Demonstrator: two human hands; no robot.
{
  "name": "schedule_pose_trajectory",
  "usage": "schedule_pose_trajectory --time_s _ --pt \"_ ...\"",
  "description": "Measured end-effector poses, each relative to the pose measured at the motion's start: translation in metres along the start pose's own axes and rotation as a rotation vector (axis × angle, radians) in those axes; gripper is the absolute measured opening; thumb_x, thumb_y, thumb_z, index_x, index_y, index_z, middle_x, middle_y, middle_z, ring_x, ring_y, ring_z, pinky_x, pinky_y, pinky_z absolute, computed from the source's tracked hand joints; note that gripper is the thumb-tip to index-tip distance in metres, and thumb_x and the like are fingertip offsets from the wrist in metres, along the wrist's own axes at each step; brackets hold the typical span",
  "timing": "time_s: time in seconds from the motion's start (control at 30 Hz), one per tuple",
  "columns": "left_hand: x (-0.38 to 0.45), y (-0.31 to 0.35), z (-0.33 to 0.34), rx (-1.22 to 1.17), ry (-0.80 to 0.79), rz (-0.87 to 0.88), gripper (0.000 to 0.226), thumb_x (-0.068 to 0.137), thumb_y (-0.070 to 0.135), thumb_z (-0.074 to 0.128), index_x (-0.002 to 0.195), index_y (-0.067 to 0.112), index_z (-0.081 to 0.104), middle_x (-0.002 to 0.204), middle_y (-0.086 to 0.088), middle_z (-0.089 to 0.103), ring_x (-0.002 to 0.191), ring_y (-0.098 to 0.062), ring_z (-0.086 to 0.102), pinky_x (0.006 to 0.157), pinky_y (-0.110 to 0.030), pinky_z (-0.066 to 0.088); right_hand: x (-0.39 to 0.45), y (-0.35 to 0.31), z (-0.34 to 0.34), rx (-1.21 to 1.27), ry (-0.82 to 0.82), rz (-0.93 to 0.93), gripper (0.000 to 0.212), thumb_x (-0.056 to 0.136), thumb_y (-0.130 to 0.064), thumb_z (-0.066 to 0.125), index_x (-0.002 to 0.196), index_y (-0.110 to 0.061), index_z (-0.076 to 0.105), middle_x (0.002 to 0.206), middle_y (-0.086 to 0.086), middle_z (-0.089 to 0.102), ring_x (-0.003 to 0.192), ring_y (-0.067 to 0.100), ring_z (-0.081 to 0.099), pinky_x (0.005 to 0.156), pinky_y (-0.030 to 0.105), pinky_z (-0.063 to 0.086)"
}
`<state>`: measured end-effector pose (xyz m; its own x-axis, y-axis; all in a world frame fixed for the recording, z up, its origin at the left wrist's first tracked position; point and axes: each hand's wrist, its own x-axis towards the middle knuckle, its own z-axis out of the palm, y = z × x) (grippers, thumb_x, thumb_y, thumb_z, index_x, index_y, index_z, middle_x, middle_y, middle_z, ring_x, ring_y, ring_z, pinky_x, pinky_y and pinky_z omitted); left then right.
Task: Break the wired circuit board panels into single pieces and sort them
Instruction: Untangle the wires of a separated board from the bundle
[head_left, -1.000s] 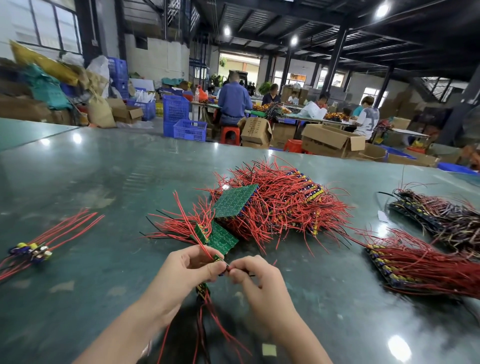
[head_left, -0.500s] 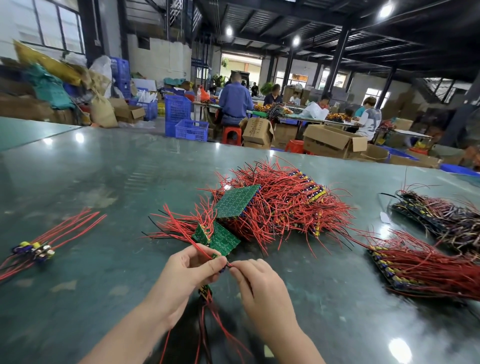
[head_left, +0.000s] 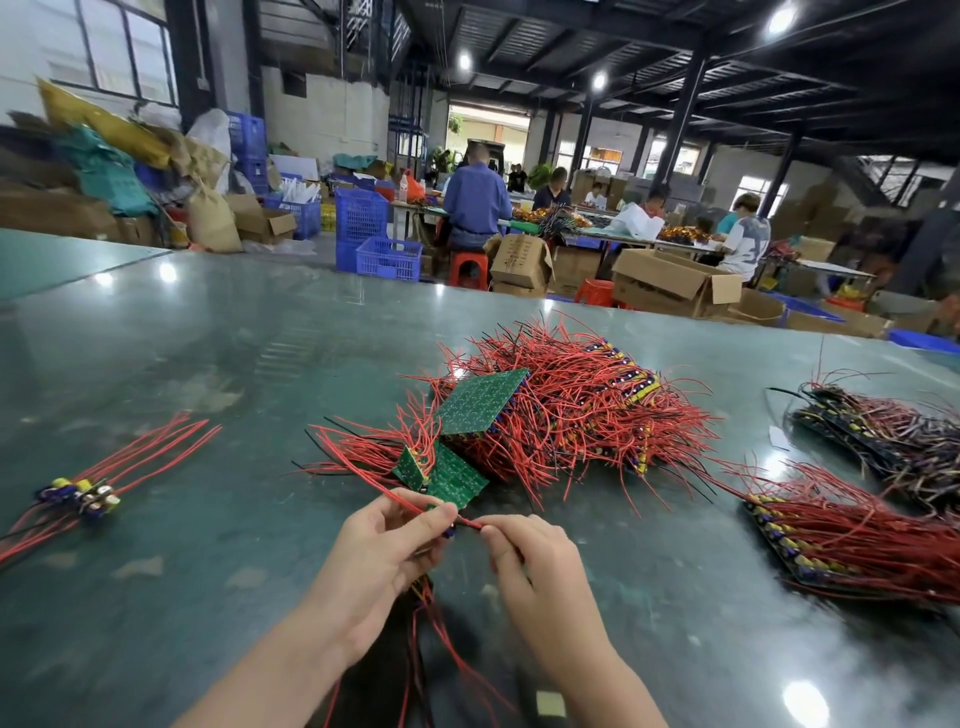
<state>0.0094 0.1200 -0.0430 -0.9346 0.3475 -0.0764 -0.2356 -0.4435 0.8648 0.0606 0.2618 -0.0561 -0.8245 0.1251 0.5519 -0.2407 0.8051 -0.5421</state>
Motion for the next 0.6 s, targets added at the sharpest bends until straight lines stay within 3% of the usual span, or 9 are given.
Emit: schedule_pose_trajectory --time_s 0.17,0.27,0.43,0.6 --pt "-0.0029 -0.0040 0.0025 0.064 0.015 0.053 0.028 0.055 0.014 0.077 0.078 0.007 0.062 0.065 -0.003 0.065 0.059 -0.007 0.060 0.056 -0.018 0.052 -0.0012 0.0013 0.0006 -0.166 0.141 0.040 0.016 0.082 -0.029 0.058 0.079 -0.029 0.073 0.060 -0.013 0.063 0.068 0.004 0.049 0.076 0.027 0.028" --pt "-0.0043 -0.0069 0.0051 0.063 0.019 0.077 0.030 0.057 0.013 0.076 0.081 0.005 0.061 0.064 -0.001 0.065 0.061 -0.005 0.061 0.056 -0.017 0.052 -0.0021 -0.0025 0.0005 -0.208 0.207 0.094 0.013 0.079 -0.032 0.060 0.076 -0.033 0.072 0.059 -0.015 0.061 0.074 0.002 0.044 0.076 0.025 0.020" --pt "-0.0013 -0.0011 0.0006 0.010 0.045 0.096 0.022 0.063 0.011 0.072 0.081 0.010 0.060 0.067 0.002 0.064 0.062 -0.005 0.060 0.059 -0.021 0.051 0.0003 0.0010 -0.0044 -0.069 0.118 0.069 0.018 0.085 -0.031 0.052 0.089 -0.033 0.070 0.070 -0.028 0.056 0.080 -0.002 0.046 0.085 0.021 0.019" --pt "0.0013 -0.0003 -0.0013 0.008 0.023 0.073 0.020 0.081 -0.006 0.063 0.088 0.011 0.055 0.069 -0.001 0.062 0.067 -0.010 0.059 0.063 -0.024 0.055 0.0001 0.0003 -0.0044 -0.052 0.069 0.034 0.019 0.085 -0.027 0.052 0.090 -0.026 0.070 0.076 -0.026 0.056 0.081 -0.001 0.049 0.090 0.014 0.019"
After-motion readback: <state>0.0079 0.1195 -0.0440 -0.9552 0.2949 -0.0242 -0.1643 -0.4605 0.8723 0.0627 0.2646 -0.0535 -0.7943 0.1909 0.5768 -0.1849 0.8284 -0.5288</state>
